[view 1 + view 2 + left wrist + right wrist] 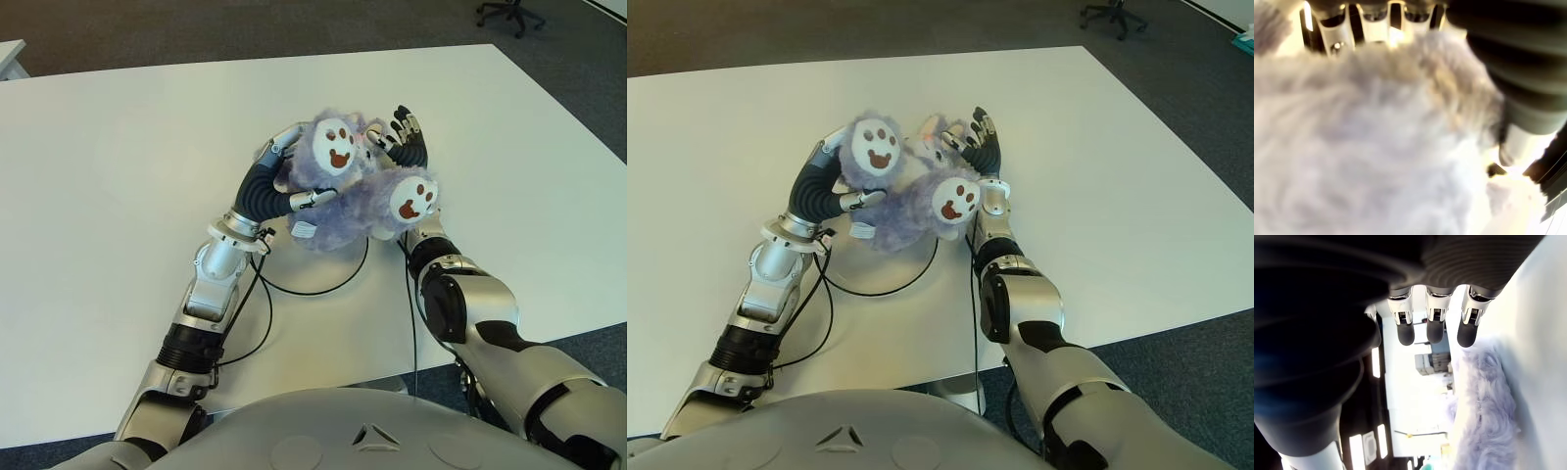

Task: Put the doll into the plate.

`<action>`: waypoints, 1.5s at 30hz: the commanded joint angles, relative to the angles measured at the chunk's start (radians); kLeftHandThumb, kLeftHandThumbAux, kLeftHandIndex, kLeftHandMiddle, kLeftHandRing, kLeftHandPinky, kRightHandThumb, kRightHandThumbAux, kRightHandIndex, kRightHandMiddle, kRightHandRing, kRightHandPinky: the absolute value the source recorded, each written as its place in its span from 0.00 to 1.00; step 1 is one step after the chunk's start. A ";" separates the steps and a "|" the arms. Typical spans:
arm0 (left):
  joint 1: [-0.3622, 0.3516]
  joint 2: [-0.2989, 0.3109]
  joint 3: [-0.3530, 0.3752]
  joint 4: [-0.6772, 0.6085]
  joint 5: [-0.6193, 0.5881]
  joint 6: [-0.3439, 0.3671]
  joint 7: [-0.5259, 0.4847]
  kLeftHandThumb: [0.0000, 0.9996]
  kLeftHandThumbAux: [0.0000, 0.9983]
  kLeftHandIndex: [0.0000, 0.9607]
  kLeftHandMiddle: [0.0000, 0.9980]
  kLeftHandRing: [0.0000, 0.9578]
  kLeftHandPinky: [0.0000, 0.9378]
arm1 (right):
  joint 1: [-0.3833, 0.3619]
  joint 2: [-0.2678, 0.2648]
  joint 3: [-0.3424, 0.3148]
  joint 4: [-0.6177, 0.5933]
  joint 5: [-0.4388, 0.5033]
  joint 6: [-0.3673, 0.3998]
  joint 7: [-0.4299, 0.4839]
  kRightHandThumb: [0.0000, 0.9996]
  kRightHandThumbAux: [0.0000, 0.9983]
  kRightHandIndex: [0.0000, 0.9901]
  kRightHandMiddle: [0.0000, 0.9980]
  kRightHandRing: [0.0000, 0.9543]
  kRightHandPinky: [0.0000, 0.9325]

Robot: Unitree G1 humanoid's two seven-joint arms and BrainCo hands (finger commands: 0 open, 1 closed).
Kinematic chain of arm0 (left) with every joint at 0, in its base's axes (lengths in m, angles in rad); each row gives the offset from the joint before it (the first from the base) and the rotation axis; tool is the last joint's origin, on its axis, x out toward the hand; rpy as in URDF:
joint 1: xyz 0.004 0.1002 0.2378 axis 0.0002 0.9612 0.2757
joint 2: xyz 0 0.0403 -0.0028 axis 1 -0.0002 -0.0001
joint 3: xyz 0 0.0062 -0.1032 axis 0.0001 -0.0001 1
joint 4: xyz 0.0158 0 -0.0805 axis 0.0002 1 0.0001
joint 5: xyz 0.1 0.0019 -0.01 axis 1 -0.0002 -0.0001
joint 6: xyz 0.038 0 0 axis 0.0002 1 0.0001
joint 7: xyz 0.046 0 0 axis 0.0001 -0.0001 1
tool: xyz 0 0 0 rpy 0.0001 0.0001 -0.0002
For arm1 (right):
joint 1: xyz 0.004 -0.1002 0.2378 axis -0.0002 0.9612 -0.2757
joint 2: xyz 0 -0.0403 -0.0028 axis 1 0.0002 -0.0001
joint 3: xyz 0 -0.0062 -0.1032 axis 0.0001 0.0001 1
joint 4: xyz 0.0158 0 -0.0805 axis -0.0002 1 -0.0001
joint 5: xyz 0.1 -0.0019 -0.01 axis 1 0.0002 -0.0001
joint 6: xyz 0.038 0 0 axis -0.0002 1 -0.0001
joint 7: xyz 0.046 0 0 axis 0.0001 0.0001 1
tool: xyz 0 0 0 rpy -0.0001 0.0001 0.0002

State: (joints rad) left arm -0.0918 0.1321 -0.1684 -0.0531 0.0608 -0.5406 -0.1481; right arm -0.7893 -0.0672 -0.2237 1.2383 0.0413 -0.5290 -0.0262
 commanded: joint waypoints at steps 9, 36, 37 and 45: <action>0.068 0.005 0.014 -0.001 0.030 0.010 0.007 0.08 0.52 0.20 0.28 0.24 0.20 | 0.100 0.007 -0.001 0.062 -0.002 0.061 -0.007 0.12 0.82 0.08 0.04 0.05 0.10; 0.072 0.038 0.036 -0.024 0.092 0.005 0.001 0.00 0.38 0.00 0.08 0.04 0.00 | 0.100 0.010 -0.010 0.064 0.005 0.056 -0.017 0.12 0.79 0.08 0.05 0.05 0.10; 0.072 0.038 0.036 -0.025 0.093 0.004 0.001 0.00 0.38 0.00 0.08 0.04 0.00 | 0.100 0.010 -0.010 0.064 0.005 0.057 -0.018 0.12 0.79 0.08 0.05 0.05 0.10; 0.068 0.048 0.041 -0.028 0.087 0.007 -0.007 0.00 0.34 0.00 0.08 0.04 0.00 | 0.098 0.007 -0.008 0.065 0.002 0.060 -0.019 0.12 0.80 0.09 0.05 0.05 0.10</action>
State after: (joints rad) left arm -0.0555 0.1634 -0.1330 -0.0991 0.1398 -0.5347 -0.1477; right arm -0.7904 -0.0701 -0.2241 1.2393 0.0418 -0.5289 -0.0381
